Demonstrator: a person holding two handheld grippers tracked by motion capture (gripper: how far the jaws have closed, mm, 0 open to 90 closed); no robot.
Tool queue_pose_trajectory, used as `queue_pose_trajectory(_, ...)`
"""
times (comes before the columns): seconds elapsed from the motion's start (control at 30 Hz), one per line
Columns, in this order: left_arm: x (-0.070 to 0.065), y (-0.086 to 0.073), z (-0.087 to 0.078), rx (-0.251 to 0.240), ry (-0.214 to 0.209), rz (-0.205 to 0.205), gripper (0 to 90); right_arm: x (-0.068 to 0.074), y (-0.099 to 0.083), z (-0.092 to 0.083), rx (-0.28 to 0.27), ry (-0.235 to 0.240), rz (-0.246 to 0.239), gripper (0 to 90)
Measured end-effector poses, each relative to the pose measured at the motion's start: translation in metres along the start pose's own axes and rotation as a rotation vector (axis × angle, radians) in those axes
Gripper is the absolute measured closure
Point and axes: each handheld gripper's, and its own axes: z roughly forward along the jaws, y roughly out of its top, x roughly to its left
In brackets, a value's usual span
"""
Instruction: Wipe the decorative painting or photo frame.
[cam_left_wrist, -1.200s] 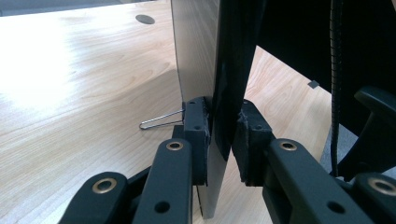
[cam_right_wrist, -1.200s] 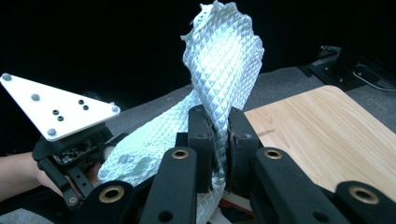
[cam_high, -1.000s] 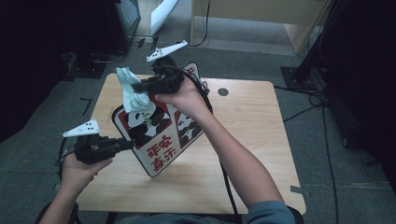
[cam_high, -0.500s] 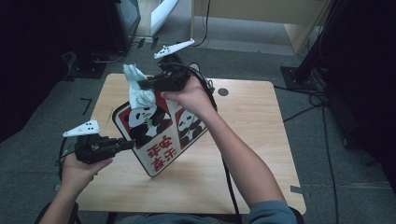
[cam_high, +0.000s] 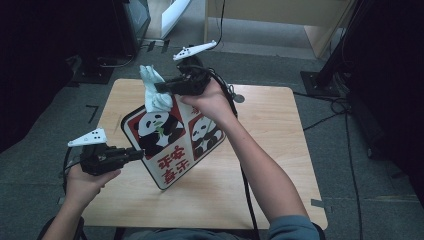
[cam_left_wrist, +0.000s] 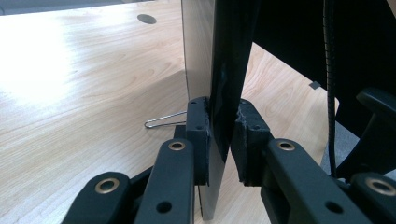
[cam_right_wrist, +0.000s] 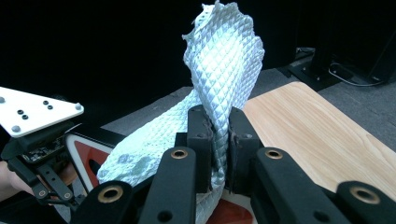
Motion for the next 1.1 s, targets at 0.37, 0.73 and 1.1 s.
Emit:
queue_pose_trajectory(0.37,-0.001,0.000,0.000,0.001,0.001,0.001,79.0,-0.010,-0.003,-0.008,-0.017,-0.022,0.020,82.6)
queue_pose_trajectory(0.73,0.000,0.000,0.000,0.002,0.001,0.001,79.2,-0.017,-0.004,-0.015,-0.019,-0.043,0.027,82.7)
queue_pose_trajectory(1.1,-0.001,0.000,0.000,0.001,0.003,-0.002,79.4,-0.024,-0.006,-0.021,-0.028,-0.070,0.028,82.6)
